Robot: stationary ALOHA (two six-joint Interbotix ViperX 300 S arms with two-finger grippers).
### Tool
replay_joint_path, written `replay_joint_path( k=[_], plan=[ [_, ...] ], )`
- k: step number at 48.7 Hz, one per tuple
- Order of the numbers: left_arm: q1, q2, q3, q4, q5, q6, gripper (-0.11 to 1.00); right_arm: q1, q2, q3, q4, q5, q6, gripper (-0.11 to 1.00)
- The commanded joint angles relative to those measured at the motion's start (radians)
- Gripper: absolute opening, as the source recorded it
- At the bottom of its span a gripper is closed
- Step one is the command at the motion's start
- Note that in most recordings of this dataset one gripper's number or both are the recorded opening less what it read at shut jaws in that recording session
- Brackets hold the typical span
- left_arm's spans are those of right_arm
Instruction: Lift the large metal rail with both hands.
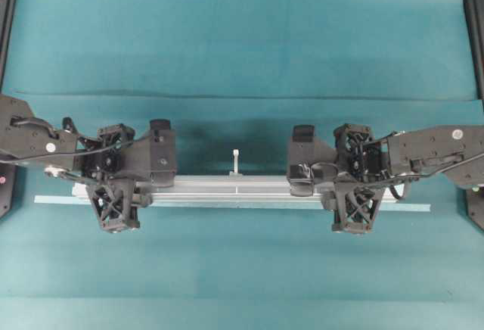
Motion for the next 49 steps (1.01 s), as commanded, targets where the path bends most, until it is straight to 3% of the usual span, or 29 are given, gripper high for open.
replay_joint_path(
  k=[1,49],
  plan=[
    [0.008,-0.005,-0.008,-0.005,-0.009,-0.014,0.37,0.005,0.009,0.000,0.005,-0.005,0.008,0.39],
    [0.012,0.014,-0.008,-0.005,-0.055,-0.011,0.37,-0.025,0.038,0.029,0.006,-0.078,0.006,0.39]
  ],
)
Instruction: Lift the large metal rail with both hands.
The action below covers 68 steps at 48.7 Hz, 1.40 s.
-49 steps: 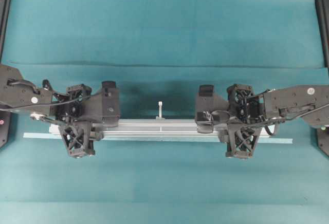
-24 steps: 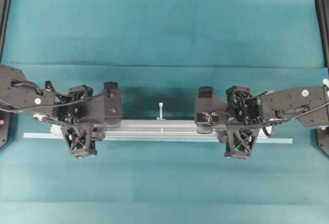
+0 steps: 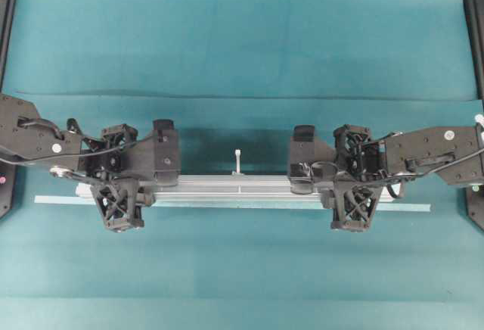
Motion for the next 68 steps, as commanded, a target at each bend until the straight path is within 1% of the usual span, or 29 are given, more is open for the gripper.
replay_joint_path(
  k=[1,12,22,31,37,46,53,58,68],
  plan=[
    [0.008,-0.009,-0.009,-0.006,-0.008,-0.011,0.37,-0.003,0.006,-0.002,0.003,-0.002,0.008,0.39],
    [0.008,-0.008,-0.008,-0.006,-0.009,-0.006,0.37,-0.002,0.006,-0.002,0.003,-0.006,0.009,0.39],
    [0.008,-0.002,-0.012,-0.006,0.011,-0.002,0.37,0.002,0.005,0.005,0.005,-0.060,0.008,0.39],
    [0.008,0.000,-0.014,-0.006,0.032,-0.003,0.37,0.002,0.003,0.008,0.008,-0.055,0.011,0.39],
    [0.008,0.000,-0.014,-0.006,0.025,0.003,0.37,0.002,0.003,0.006,0.008,-0.031,0.011,0.39],
    [0.017,0.000,-0.017,-0.006,0.023,0.054,0.37,0.000,0.005,0.008,0.008,-0.008,0.011,0.39],
    [0.018,0.002,-0.017,-0.005,0.023,0.074,0.37,0.000,0.005,0.008,0.009,-0.006,0.012,0.40],
    [0.018,0.002,-0.018,-0.006,0.020,0.063,0.37,0.000,0.005,0.009,0.011,-0.006,0.026,0.42],
    [0.005,0.003,-0.023,-0.006,-0.008,0.058,0.37,0.002,0.005,0.009,0.011,-0.008,0.044,0.43]
  ],
)
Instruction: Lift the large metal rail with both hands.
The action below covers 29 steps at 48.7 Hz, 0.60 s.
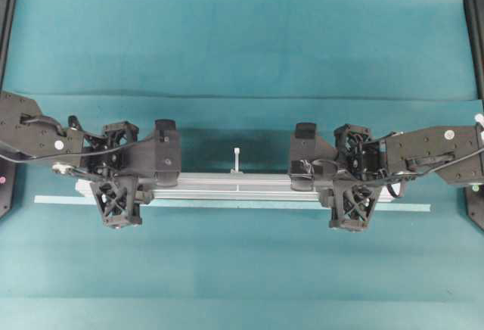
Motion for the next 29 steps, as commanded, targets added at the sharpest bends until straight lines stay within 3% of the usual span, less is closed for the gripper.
replay_joint_path(
  k=[1,29],
  plan=[
    [-0.006,-0.006,-0.023,-0.005,-0.014,-0.005,0.37,0.002,0.003,0.000,0.003,0.005,0.021,0.43],
    [-0.008,-0.006,-0.005,-0.003,-0.025,0.037,0.37,0.005,0.003,0.000,0.005,0.005,0.025,0.43]
  ],
)
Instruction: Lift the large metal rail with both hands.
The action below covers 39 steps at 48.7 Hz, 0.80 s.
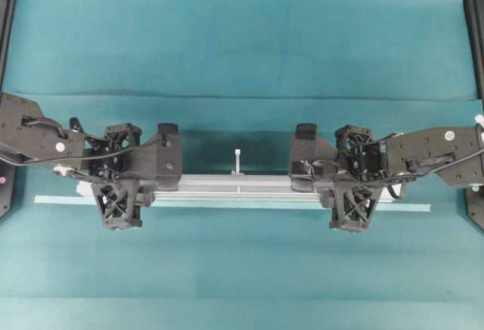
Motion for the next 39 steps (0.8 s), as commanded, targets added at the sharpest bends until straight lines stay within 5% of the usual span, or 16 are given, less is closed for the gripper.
replay_joint_path(
  k=[1,18,35,39],
  plan=[
    [-0.005,-0.011,-0.003,-0.005,-0.012,0.000,0.37,0.002,0.003,0.000,0.005,0.002,0.020,0.43],
    [-0.005,-0.006,0.034,-0.005,-0.106,-0.018,0.37,0.000,0.003,0.002,0.003,0.029,0.018,0.43],
    [-0.006,-0.009,0.037,-0.003,-0.075,-0.020,0.37,0.000,0.005,-0.002,0.005,0.021,0.021,0.43],
    [-0.009,-0.011,0.035,-0.003,-0.043,-0.028,0.54,0.000,0.006,-0.003,0.005,0.011,0.021,0.43]
  ],
)
